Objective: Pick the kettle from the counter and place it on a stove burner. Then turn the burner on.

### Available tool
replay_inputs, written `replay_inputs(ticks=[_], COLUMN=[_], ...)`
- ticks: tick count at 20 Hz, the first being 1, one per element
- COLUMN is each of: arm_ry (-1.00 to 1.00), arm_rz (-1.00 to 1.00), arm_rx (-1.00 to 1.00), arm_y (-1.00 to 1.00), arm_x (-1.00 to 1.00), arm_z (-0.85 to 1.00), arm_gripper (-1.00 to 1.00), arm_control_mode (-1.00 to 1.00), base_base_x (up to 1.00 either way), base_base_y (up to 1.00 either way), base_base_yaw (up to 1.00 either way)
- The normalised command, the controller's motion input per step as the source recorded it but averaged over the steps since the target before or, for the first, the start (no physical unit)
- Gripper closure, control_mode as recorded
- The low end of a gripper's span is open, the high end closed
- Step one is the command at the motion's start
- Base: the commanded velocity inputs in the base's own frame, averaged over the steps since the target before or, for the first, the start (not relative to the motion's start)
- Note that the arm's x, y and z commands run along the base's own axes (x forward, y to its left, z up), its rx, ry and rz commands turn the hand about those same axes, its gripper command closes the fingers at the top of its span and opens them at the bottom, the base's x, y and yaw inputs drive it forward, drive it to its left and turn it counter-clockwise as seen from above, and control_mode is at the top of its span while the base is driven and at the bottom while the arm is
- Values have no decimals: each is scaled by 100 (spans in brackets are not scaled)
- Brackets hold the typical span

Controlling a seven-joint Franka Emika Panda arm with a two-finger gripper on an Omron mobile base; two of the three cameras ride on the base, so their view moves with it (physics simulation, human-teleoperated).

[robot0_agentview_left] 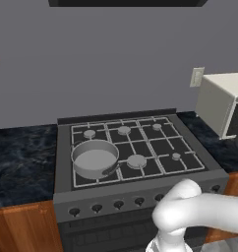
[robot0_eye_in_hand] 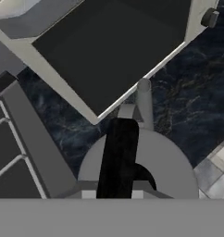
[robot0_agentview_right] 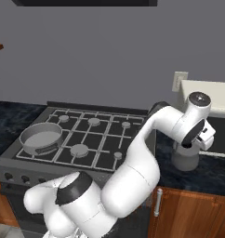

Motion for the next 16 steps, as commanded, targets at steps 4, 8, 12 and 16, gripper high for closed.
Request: replay_inputs(ticks=[4,8,12,16], arm_ry=[0,0,0,0], arm_rz=[9,10,10,8], arm_rx=[-6,-5,-7,-8], arm_y=[81,74,72,65], arm_x=[-51,-38,-29,-13], arm_z=[10,8,9,11], arm_gripper=[100,100,100,100], arm_control_mode=[-100,-100,-100,-100], base_base_x=[0,0,0,0], base_base_y=[0,0,0,0], base_base_yaw=[0,0,0,0])
